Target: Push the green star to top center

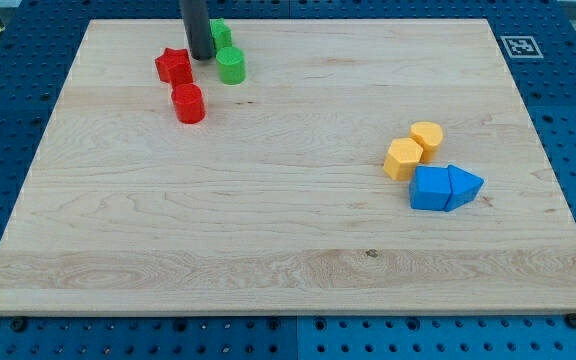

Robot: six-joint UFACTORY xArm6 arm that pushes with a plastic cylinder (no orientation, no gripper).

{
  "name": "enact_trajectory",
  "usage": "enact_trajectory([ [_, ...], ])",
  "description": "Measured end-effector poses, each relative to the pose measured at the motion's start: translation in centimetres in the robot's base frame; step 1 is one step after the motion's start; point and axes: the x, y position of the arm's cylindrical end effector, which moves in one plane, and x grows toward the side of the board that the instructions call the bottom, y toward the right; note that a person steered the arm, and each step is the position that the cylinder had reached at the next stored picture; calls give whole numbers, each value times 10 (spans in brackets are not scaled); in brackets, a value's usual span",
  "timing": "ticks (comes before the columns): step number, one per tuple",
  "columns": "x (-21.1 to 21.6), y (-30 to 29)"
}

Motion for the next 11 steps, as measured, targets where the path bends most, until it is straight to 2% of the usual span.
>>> enact_trajectory([
  [3,-33,-28],
  [4,-50,-28],
  [5,-51,-18],
  [6,-43,6],
  [7,-16,31],
  [9,-8,86],
  [11,-2,81],
])
